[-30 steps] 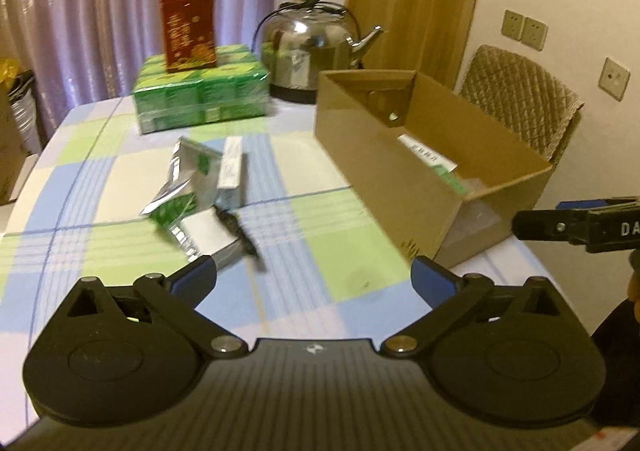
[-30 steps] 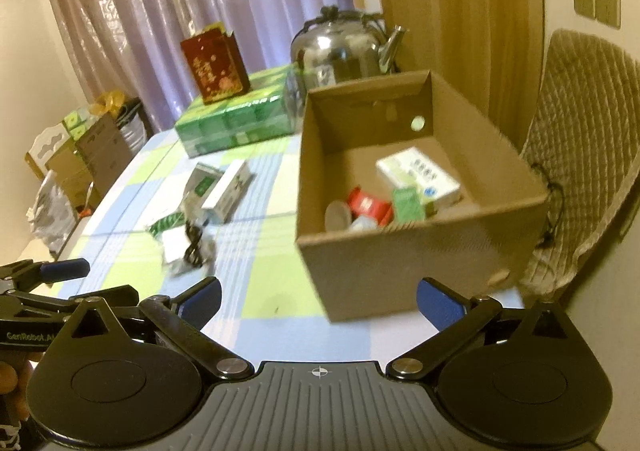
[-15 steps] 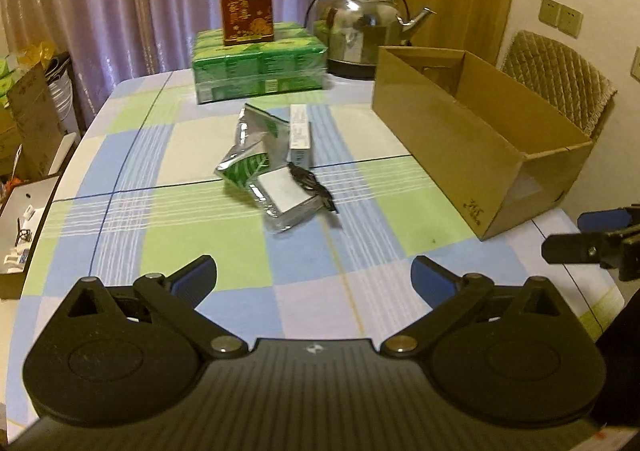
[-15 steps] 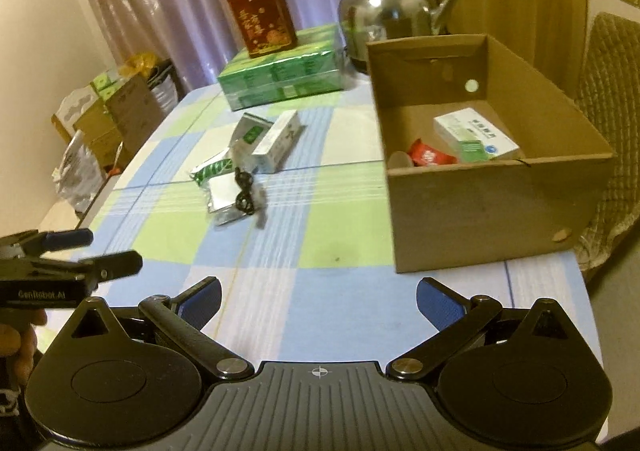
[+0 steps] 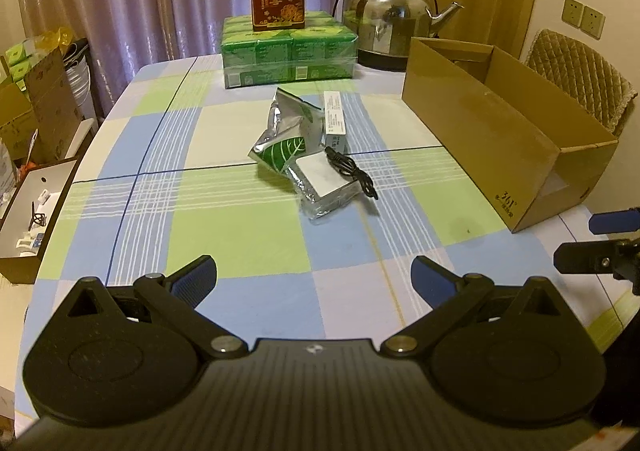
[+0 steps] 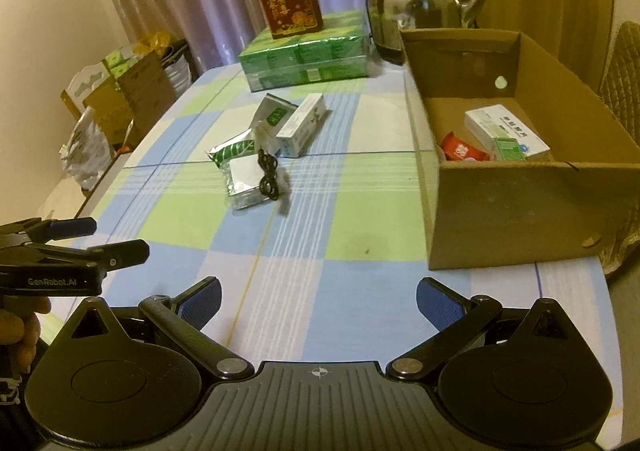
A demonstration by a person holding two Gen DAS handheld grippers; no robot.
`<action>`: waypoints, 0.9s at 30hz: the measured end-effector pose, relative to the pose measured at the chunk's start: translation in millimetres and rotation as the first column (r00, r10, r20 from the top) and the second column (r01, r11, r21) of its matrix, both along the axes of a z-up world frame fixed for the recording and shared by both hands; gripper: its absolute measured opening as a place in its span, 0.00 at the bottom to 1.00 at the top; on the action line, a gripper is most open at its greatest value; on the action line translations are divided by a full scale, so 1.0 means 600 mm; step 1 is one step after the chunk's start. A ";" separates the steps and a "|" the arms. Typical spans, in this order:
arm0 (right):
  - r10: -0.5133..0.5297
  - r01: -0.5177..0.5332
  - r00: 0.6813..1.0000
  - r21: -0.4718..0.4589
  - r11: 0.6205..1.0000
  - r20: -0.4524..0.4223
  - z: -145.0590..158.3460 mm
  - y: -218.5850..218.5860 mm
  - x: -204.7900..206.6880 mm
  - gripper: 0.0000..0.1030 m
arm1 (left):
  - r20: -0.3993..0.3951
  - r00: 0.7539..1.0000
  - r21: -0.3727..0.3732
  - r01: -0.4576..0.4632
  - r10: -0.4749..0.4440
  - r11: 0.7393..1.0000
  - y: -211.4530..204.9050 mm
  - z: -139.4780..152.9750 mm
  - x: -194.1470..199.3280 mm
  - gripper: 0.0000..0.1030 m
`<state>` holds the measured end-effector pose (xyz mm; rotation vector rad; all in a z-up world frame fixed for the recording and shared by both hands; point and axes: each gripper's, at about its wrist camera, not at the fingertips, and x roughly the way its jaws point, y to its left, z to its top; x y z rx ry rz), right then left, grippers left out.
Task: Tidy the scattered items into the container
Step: 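Grasp the black cable with the right tool while the left tool approaches the clear packet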
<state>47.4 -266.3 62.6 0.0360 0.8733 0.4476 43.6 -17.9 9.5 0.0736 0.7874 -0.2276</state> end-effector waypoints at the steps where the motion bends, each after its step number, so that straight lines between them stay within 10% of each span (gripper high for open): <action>1: 0.004 -0.004 1.000 -0.001 1.000 0.001 0.000 0.004 0.002 0.98 | -0.002 1.000 -0.002 -0.003 0.003 1.000 0.002 -0.002 0.001 0.99; 27: 0.176 -0.170 0.983 -0.098 0.980 0.047 -0.044 0.157 0.178 0.97 | -0.055 0.996 0.067 0.070 -0.066 0.995 0.045 -0.078 0.179 0.99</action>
